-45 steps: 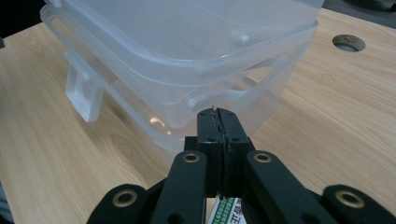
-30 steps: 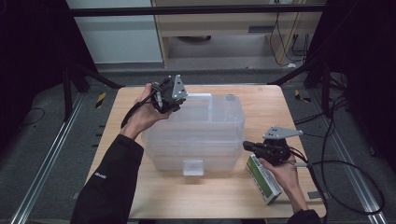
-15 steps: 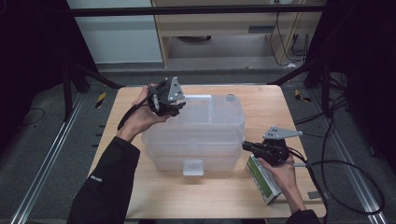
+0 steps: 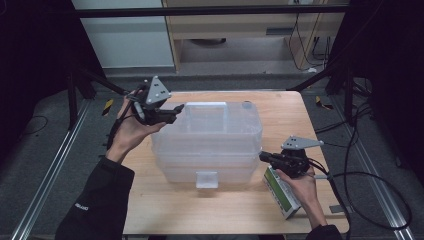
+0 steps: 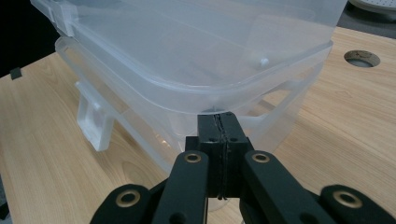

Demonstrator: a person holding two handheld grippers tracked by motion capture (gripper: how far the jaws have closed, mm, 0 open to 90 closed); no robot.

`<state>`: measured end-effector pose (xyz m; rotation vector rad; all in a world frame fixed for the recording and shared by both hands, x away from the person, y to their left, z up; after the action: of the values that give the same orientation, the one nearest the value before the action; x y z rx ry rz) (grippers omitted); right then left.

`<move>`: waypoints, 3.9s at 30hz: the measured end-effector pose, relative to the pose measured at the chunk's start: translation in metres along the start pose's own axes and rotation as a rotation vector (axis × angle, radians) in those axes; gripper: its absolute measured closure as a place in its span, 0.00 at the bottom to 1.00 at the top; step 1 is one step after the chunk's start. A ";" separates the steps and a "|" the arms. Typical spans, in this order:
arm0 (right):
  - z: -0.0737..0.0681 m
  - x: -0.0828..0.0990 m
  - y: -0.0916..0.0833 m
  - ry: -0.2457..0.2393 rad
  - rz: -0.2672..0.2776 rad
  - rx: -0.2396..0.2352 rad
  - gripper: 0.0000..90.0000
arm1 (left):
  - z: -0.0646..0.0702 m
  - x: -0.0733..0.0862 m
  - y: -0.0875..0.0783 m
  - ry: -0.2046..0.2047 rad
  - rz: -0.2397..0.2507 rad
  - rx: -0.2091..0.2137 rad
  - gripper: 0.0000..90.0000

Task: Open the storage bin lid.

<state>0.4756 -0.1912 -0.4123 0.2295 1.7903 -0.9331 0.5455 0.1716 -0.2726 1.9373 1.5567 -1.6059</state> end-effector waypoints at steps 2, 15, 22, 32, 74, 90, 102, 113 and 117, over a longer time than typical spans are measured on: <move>0.000 0.000 0.000 0.001 -0.001 0.000 1.00 | -0.006 0.007 -0.006 -0.043 0.006 -0.020 0.45; 0.000 0.000 0.000 0.004 -0.001 0.003 1.00 | -0.034 0.052 -0.040 -0.229 0.113 -0.098 0.45; -0.001 0.000 0.000 0.007 -0.004 0.004 1.00 | -0.033 0.090 -0.060 -0.370 0.133 -0.194 0.45; -0.001 0.001 0.001 0.007 -0.005 0.004 1.00 | -0.021 0.156 -0.058 -0.465 0.093 -0.230 0.47; -0.001 0.002 0.004 0.006 -0.007 0.003 1.00 | 0.053 0.180 -0.024 -0.447 0.067 0.073 0.94; 0.002 -0.010 0.001 0.011 0.044 0.002 1.00 | 0.049 0.164 -0.026 -0.427 0.111 0.062 0.92; 0.006 -0.021 0.002 0.009 0.073 0.006 1.00 | 0.042 0.157 -0.025 -0.431 0.139 0.040 0.90; 0.007 -0.023 0.002 0.004 0.072 0.008 1.00 | 0.040 0.163 -0.022 -0.410 0.118 -0.008 0.82; 0.006 -0.023 0.002 0.002 0.069 0.010 1.00 | 0.039 0.162 -0.020 -0.399 0.114 -0.027 0.72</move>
<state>0.4910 -0.1883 -0.3943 0.2972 1.7689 -0.8929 0.4846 0.2482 -0.4094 1.5367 1.2781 -1.7742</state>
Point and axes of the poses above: each handheld gripper's, and its own axes: y roughly forward along the jaws, x roughly out of its underside, z roughly to its right, the point moved 3 cm from there along y, roughly forward along the jaws, and after that the axes turned 2 degrees about -x, right-handed, at the moved point
